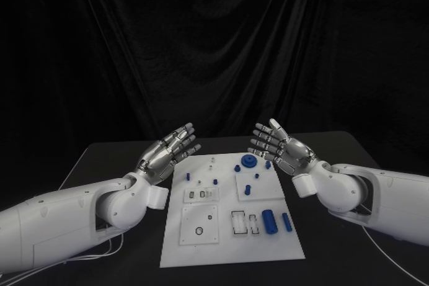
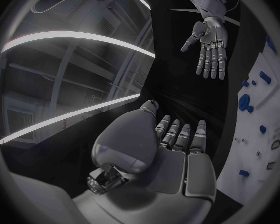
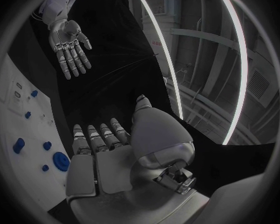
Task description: Assemble the parts on the task board
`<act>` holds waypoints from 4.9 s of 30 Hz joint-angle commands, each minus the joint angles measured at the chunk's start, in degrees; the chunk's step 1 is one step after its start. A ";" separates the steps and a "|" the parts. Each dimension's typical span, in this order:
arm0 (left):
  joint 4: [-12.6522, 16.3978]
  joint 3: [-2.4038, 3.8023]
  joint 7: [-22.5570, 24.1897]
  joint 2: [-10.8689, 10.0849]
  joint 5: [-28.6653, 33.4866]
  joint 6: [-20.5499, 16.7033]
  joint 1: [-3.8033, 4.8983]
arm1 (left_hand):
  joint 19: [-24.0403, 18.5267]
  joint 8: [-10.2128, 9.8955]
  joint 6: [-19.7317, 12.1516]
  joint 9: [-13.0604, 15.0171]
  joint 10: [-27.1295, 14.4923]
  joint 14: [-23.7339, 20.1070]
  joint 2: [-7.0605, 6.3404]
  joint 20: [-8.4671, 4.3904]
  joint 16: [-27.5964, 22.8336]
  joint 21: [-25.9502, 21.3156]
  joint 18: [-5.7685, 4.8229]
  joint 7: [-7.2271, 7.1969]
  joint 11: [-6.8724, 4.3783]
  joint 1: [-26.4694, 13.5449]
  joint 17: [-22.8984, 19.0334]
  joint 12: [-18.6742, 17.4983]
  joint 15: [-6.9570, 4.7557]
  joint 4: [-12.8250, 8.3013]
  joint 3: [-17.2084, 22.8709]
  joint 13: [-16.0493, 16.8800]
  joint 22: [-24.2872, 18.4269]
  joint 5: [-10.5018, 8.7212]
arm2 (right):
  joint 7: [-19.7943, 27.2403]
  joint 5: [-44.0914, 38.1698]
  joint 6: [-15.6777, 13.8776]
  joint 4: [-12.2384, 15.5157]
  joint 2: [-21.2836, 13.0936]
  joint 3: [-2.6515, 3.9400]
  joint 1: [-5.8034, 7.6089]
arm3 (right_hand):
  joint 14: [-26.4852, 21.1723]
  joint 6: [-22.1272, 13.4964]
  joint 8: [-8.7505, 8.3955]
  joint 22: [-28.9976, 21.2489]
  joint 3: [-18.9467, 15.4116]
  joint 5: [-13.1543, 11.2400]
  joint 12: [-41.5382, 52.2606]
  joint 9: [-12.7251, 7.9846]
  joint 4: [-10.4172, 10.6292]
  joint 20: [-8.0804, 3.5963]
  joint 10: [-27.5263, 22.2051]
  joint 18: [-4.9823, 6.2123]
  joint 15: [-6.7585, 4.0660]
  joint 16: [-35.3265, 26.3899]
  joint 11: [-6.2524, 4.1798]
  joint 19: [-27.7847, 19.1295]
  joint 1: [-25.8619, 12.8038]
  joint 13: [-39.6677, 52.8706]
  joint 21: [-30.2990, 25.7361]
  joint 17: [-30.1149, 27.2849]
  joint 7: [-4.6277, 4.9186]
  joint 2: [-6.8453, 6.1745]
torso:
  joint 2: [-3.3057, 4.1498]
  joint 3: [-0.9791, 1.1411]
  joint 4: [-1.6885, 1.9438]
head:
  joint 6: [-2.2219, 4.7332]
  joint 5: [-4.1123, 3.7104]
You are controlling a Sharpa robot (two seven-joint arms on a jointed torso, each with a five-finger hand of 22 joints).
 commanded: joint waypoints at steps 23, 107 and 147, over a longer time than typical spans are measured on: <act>8.92 0.14 11.36 -10.24 -2.67 4.89 3.31 | 19.83 5.72 12.54 1.13 12.81 20.96 -4.40 1.66 21.22 13.82 -2.89 2.88 7.32 -4.61 3.96 19.93 5.12 -4.57 15.13 2.29 6.19 3.96 | -6.44 -18.02 -8.32 3.61 -6.38 0.07 10.90 | 44.93 24.83 21.06 10.63 9.57 11.96 41.54 3.57 -16.08 -6.25 21.64 1.00 -5.78 36.11 3.89 53.46 19.33 6.49 28.30 10.91 4.69 -3.23 | 5.36 -0.98 1.61 | -1.02 0.06; 10.42 0.01 10.57 -13.33 -1.84 4.77 5.85 | 18.87 6.37 14.87 1.18 14.74 20.69 -5.23 1.70 23.29 14.93 -4.67 3.89 8.98 -8.35 3.49 19.93 6.71 -0.96 16.99 2.00 6.64 7.69 | -38.96 -119.04 -17.95 1.55 2.68 0.07 12.17 | 78.05 43.14 1.97 63.73 29.32 -3.81 17.75 4.31 -6.73 -9.70 47.74 -4.43 -9.97 63.17 0.51 76.64 15.36 2.47 76.43 41.65 2.40 -17.62 | 14.16 -4.94 5.26 | -4.41 -5.18; 9.44 -0.01 9.48 -13.30 -1.44 4.90 5.81 | 18.83 6.43 15.06 1.21 14.71 20.71 -5.09 1.81 23.47 14.93 -4.72 4.14 9.27 -8.37 3.50 19.92 6.83 -0.66 17.10 2.00 6.63 7.75 | -31.89 -111.73 -29.05 -6.27 11.76 0.32 13.85 | 79.72 52.35 6.18 65.74 33.61 -6.91 12.25 12.51 -9.06 -12.03 61.54 -4.71 -12.43 64.33 -2.52 77.11 14.40 2.30 76.86 46.24 3.18 -15.83 | 13.98 -5.16 5.33 | -5.20 -3.51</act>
